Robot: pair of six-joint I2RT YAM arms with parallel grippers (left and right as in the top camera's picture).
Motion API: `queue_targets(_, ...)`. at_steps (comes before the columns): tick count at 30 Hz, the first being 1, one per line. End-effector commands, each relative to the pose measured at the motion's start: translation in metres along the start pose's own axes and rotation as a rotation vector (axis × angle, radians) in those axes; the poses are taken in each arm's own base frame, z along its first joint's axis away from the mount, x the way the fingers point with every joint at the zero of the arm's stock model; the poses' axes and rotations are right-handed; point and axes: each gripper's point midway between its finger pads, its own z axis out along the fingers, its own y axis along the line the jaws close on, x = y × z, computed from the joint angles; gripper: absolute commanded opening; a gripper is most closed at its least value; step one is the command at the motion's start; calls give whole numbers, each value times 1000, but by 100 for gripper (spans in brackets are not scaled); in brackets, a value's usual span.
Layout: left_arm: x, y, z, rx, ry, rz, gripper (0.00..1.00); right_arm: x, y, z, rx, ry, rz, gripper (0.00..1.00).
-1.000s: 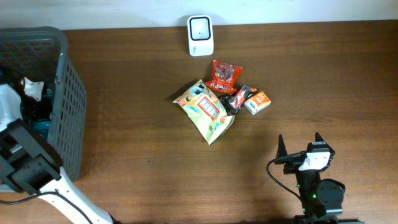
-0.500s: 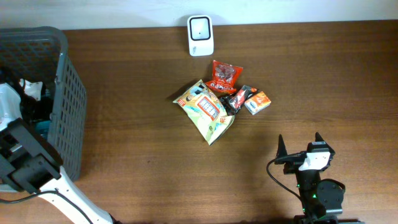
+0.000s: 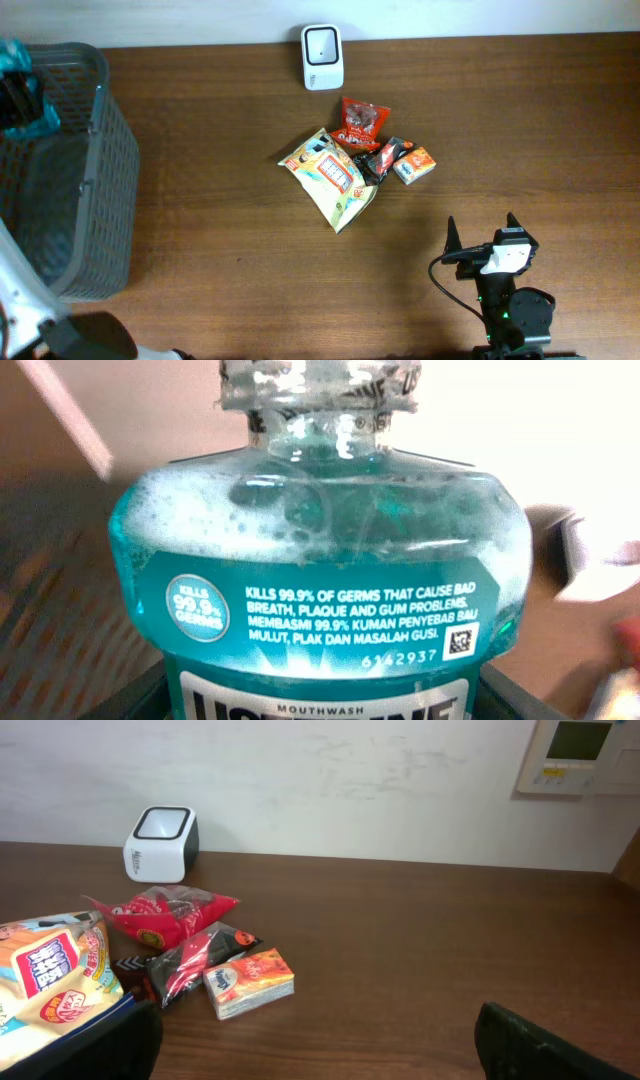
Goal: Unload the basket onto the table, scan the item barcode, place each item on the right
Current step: 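Carry the Listerine bottle with the left gripper and lay it on the pile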
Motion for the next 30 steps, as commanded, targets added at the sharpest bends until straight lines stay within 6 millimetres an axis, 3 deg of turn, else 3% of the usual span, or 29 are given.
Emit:
queue_targets(1, -63, -85, -61, 292, -233, 25, 45, 4, -3, 0, 14, 6, -6, 98)
queue_targets(3, -80, -135, -79, 408, -287, 58, 44, 4, -3, 0, 15, 6, -6, 98)
queue_targets(6, -70, -219, -75, 596, -239, 120, 46, 4, -3, 0, 14, 6, -6, 98)
queue_targets(7, -57, -255, -68, 672, -185, 134, 48, 4, -3, 0, 14, 6, -6, 98)
queue_targets(8, -46, -277, -61, 701, -139, 140, 50, 4, -3, 0, 14, 6, -6, 98)
queue_targets(10, -16, -314, -34, 689, -18, 154, 51, 4, -3, 0, 14, 6, -6, 98)
queue_targets(12, 27, -346, 3, 623, 133, 192, 56, 4, -3, 0, 14, 6, -6, 98)
queue_targets(15, 75, -375, 45, 553, 269, 255, 53, 4, -3, 0, 14, 6, -6, 98)
queue_targets(16, 100, -386, 67, 518, 330, 286, 54, 4, -3, 0, 14, 6, -6, 98)
queue_targets(19, 155, -404, 108, 475, 457, 335, 57, 4, -3, 0, 14, 6, -6, 98)
queue_targets(22, 246, -426, 153, 474, 653, 386, 64, 4, -3, 0, 14, 6, -6, 98)
queue_targets(25, 276, -434, 161, 467, 719, 382, 64, 4, -3, 0, 15, 6, -6, 98)
queue_targets(28, 283, -444, 156, 478, 728, 390, 65, 4, -3, 0, 14, 6, -6, 98)
queue_targets(29, 284, -446, 155, 481, 730, 394, 69, 4, -3, 0, 15, 6, -6, 98)
queue_targets(30, 286, -449, 153, 486, 731, 401, 82, 4, -3, 0, 14, 6, -6, 98)
